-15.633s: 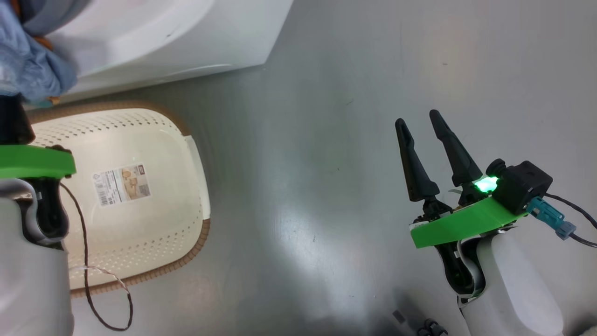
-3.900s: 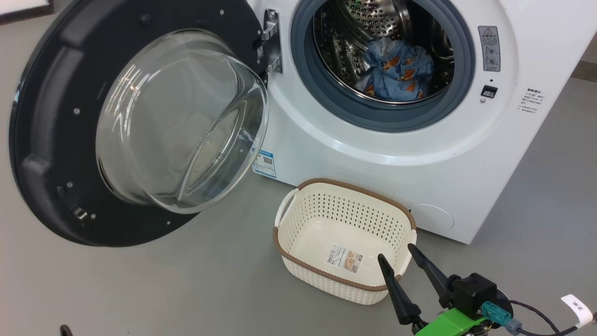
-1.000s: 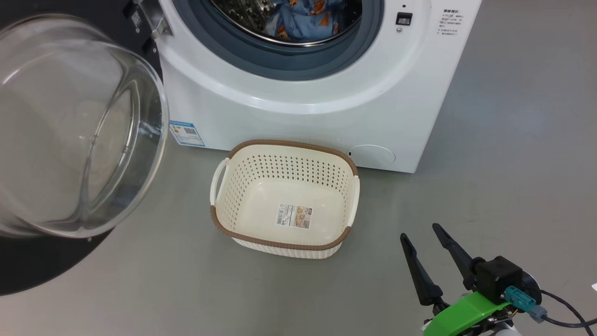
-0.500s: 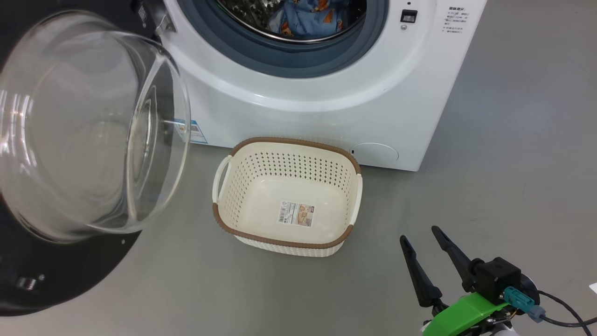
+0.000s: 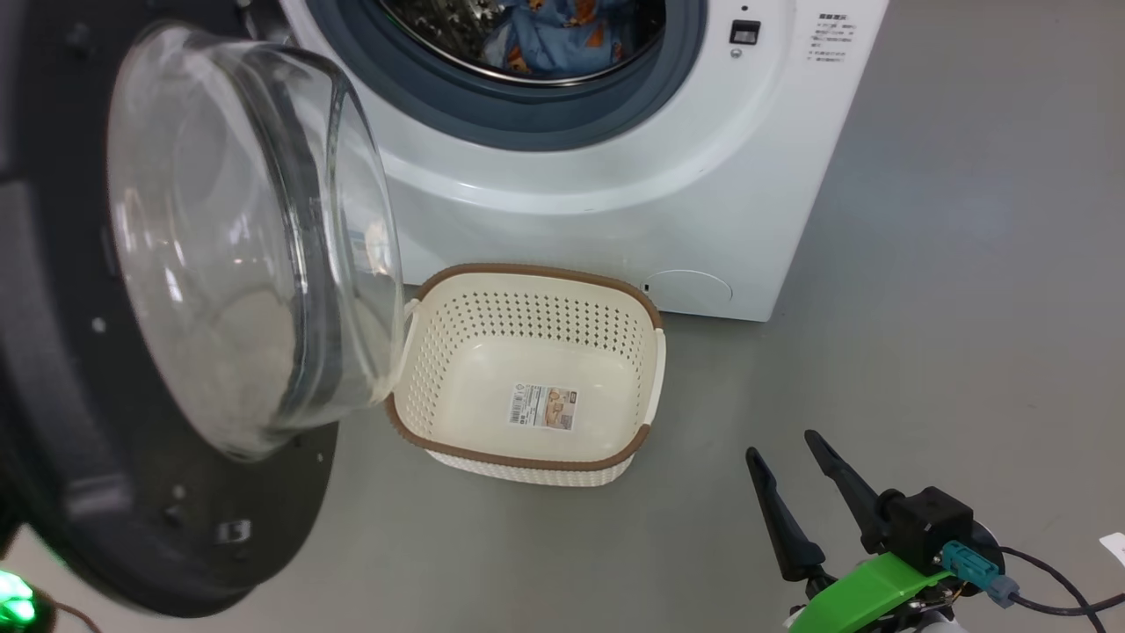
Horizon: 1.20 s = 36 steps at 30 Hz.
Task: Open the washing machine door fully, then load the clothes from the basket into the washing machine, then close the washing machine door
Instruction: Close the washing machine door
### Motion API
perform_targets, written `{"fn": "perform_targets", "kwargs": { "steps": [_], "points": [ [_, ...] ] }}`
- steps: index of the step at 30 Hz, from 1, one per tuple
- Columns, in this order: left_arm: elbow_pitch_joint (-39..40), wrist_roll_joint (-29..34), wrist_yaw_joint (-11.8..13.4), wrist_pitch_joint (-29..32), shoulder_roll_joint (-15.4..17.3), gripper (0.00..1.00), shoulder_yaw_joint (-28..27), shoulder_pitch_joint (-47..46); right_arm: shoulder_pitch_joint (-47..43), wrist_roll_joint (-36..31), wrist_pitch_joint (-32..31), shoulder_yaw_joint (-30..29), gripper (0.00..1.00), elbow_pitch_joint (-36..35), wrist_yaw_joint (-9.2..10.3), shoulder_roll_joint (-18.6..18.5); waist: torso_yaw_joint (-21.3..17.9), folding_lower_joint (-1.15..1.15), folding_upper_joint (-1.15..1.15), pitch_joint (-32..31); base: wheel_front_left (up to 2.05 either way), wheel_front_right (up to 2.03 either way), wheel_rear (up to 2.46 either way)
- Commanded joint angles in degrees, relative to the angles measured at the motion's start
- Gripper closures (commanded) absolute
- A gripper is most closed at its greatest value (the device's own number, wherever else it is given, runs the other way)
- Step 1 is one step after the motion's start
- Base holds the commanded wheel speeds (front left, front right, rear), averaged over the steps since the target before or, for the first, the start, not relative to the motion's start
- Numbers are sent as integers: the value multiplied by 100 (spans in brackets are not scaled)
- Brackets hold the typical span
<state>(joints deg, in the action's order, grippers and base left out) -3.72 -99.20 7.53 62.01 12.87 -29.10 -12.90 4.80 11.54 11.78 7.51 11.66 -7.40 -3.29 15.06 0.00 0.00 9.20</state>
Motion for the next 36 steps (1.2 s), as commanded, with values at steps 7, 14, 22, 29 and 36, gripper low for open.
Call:
{"fn": "perform_targets", "kwargs": {
  "steps": [7, 14, 22, 29, 36],
  "points": [
    [1136, -198, -125, 147, -632, 100, 285, 384, 282, 256, 177, 249, 0, 42, -9, 40, -310, 0, 0, 20, 0, 0, 0],
    [1279, -305, -327, -252, -944, 100, 726, 324, 354, 320, 241, 284, 0, 119, -9, 40, -586, 0, 0, 40, 0, 0, 0],
    [1067, -660, -751, -1098, -996, 100, 1543, 163, 376, 421, 289, 308, 0, 188, -9, 41, -1081, 0, 0, 87, 0, 0, 0],
    [753, -701, -1054, -1714, -998, 100, 2151, -149, 410, 483, 309, 319, 0, 221, -9, 41, -1540, 0, 0, 160, 0, 0, 0],
    [232, -493, -1167, -2300, -999, 100, 2323, -763, 469, 560, 318, 340, 0, 202, -9, 41, -2007, 0, 0, 313, 0, 0, 0]
  ]
}}
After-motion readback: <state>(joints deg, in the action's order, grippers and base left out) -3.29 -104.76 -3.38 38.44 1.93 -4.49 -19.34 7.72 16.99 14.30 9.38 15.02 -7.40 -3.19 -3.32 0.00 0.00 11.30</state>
